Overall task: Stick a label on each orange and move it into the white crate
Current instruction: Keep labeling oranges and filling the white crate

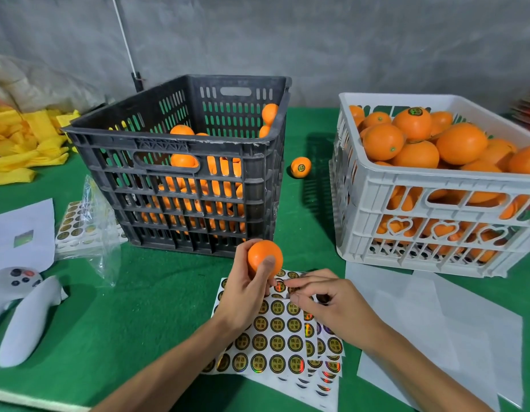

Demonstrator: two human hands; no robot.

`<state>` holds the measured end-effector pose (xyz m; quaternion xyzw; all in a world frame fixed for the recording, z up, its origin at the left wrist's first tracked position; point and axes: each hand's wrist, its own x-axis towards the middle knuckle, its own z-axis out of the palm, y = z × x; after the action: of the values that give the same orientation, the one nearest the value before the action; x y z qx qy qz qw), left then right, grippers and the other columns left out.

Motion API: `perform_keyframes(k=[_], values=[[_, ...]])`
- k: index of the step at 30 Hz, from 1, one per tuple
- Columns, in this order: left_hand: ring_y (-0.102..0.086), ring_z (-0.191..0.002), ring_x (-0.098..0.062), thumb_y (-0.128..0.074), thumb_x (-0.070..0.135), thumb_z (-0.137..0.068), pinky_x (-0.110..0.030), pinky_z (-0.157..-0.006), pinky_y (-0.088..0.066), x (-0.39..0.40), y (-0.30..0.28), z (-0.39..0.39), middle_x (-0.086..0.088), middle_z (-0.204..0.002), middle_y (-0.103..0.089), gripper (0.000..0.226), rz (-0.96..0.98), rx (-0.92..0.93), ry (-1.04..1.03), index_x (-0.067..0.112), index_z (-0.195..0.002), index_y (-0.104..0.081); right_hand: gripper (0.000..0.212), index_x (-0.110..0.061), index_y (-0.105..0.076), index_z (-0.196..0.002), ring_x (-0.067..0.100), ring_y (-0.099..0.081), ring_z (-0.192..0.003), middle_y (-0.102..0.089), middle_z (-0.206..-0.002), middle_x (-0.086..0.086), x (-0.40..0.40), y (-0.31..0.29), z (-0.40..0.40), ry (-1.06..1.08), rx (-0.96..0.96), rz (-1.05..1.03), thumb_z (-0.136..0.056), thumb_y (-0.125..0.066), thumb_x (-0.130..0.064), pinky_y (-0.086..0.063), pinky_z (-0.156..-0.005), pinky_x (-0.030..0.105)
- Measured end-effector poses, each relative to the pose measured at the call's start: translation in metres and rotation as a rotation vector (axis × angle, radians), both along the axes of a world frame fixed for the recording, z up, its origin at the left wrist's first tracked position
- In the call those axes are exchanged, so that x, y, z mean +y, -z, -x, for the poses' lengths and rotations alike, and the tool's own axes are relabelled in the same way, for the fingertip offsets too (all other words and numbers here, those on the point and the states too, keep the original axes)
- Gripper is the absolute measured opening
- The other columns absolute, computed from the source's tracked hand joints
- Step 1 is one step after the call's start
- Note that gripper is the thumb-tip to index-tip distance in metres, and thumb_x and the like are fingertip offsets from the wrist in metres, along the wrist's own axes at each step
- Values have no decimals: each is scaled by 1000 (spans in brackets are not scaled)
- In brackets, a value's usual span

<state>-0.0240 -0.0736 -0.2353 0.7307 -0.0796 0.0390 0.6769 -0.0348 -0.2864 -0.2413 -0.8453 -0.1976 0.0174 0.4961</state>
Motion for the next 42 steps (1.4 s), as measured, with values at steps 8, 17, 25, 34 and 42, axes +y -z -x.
perform_keyframes(k=[8, 17, 25, 34, 42], values=[[-60, -65, -7, -52, 57, -97, -21, -65, -51, 2, 2, 0, 3, -79, -62, 40, -43, 0, -9, 36, -131, -47, 14, -34, -79, -105, 3, -50, -129, -64, -125, -32, 1, -1, 1, -27, -138, 140, -93, -74, -38, -38, -107, 19], [-61, -67, -10, -53, 56, -98, -25, -68, -53, 3, 3, 0, 1, -83, -63, 39, -45, -2, -14, 35, -131, -47, 63, -37, -66, -135, -6, -32, -139, -43, -146, -39, -2, -1, 7, -116, -191, 370, -84, -62, -76, -26, -114, 19], [-61, -67, -10, -54, 66, -91, -27, -67, -55, 3, 5, -1, 5, -79, -64, 48, -17, 6, -4, 38, -130, -47, 34, -30, -78, -117, 6, -56, -118, -67, -127, -25, 4, -1, 9, -69, -457, 350, -95, -65, -52, -48, -100, 36], [-62, -68, -4, -49, 74, -87, -21, -69, -51, 3, 5, -2, 1, -91, -62, 51, -86, -14, -2, 44, -128, -43, 15, -26, -81, -106, 9, -67, -111, -73, -116, -19, 8, -3, 16, -51, -438, 35, -100, -69, -31, -51, -96, 32], [-67, -84, -18, -43, 70, -95, -36, -78, -60, 3, 5, 0, 3, -106, -61, 35, -157, -40, 12, 52, -125, -41, 30, -41, -75, -118, 2, -51, -135, -60, -141, -20, 41, -42, 5, 131, -20, -371, -106, -47, -42, -41, -109, 22]])
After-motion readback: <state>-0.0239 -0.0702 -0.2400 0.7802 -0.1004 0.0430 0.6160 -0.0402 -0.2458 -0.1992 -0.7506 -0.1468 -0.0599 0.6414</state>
